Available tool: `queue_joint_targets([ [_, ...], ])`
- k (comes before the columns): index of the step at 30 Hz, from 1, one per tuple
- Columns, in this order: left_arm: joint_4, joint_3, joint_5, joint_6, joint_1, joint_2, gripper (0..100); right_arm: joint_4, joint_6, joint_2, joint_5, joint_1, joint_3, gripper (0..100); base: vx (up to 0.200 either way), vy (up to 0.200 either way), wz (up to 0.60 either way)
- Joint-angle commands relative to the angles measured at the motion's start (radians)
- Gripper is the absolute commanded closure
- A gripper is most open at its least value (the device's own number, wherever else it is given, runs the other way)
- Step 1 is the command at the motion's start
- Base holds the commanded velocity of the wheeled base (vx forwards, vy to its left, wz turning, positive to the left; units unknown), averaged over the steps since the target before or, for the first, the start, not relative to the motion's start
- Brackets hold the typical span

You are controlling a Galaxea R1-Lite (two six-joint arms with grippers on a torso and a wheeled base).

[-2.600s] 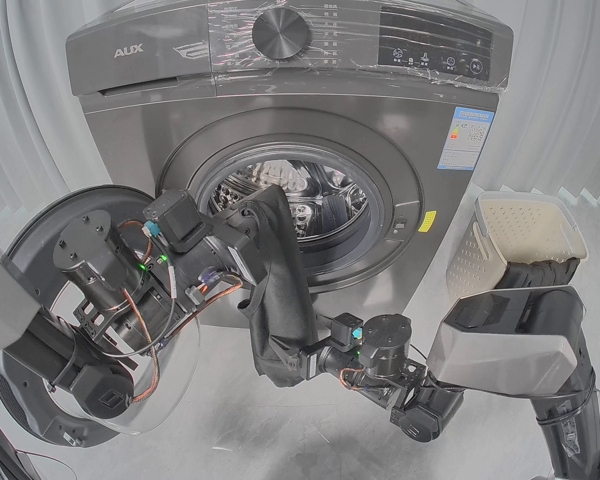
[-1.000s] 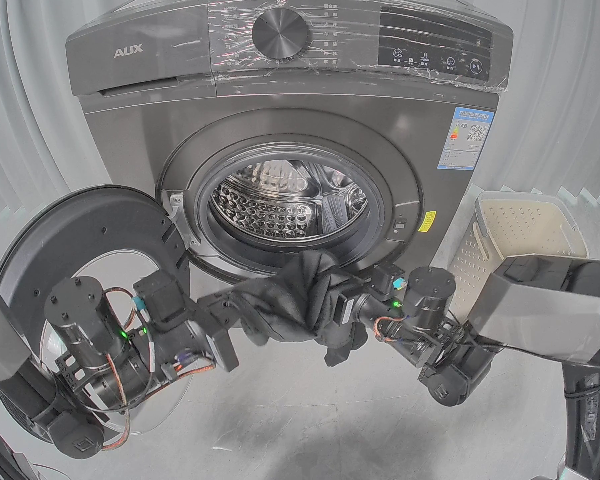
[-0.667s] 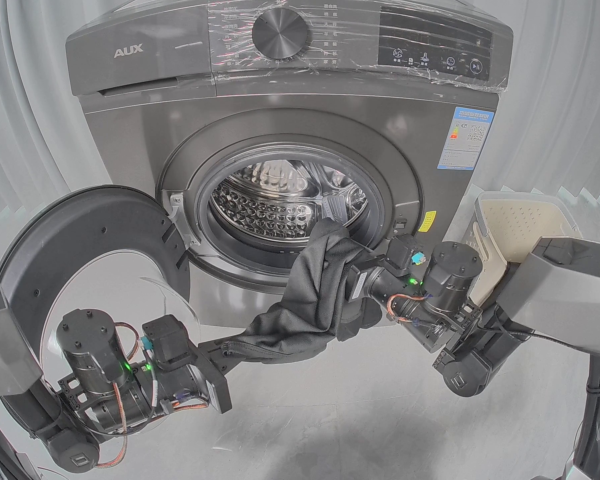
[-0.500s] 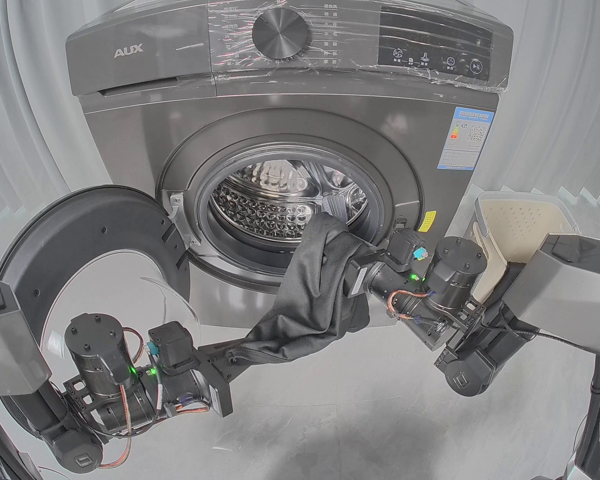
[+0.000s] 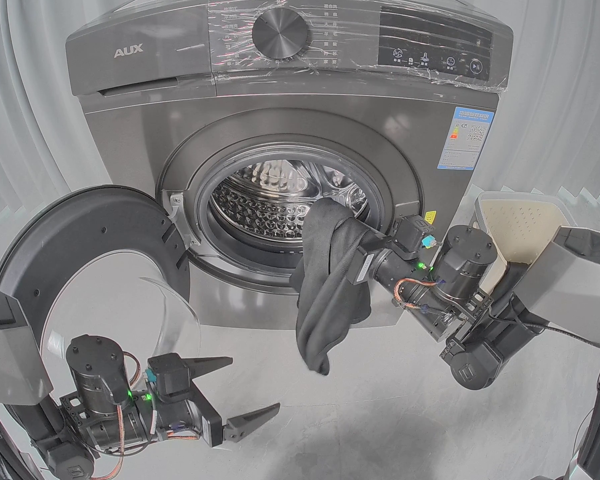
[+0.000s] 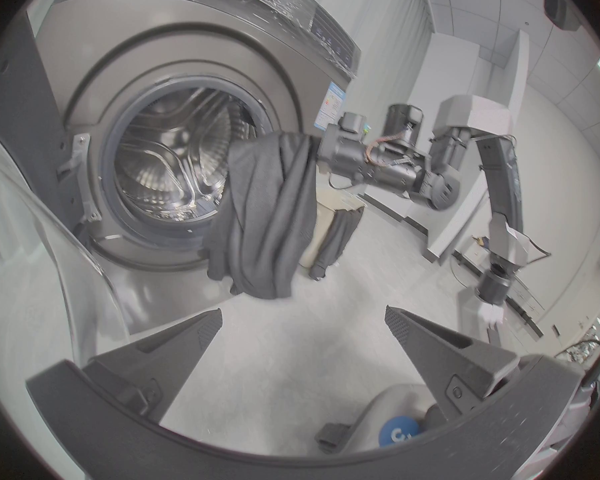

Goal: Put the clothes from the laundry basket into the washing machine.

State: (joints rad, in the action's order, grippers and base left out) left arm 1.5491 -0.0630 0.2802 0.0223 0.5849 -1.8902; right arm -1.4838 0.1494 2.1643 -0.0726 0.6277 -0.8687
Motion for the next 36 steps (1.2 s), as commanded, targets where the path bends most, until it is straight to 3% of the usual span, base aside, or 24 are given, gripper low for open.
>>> queue_joint_targets([
  [1,-0.003,0.061,0.047,-0.024,0.000,-0.010,0,-0.003,-0.001,-0.017,-0.003,-0.008,-0.003,100,0.000,0.000,0.00],
  [6,0.000,0.011,0.048,-0.019,-0.004,-0.030,0,-0.012,0.001,-0.030,-0.015,0.012,0.014,100,0.000,0.000,0.00],
  [10,-0.001,-0.126,0.005,-0.009,-0.045,-0.061,0,-0.016,-0.004,-0.034,-0.018,0.058,0.019,100,0.000,0.000,0.00],
  [14,0.000,-0.236,-0.018,0.008,-0.051,-0.101,0,-0.016,-0.031,-0.035,-0.018,0.086,0.017,100,0.000,0.000,0.00],
  [22,-0.001,-0.383,-0.044,0.018,-0.053,-0.187,0,-0.015,-0.034,-0.034,-0.018,0.138,0.017,100,0.000,0.000,0.00],
  [36,-0.001,-0.563,-0.055,0.004,-0.054,-0.354,0,-0.016,-0.034,-0.035,-0.018,0.199,0.027,100,0.000,0.000,0.00],
])
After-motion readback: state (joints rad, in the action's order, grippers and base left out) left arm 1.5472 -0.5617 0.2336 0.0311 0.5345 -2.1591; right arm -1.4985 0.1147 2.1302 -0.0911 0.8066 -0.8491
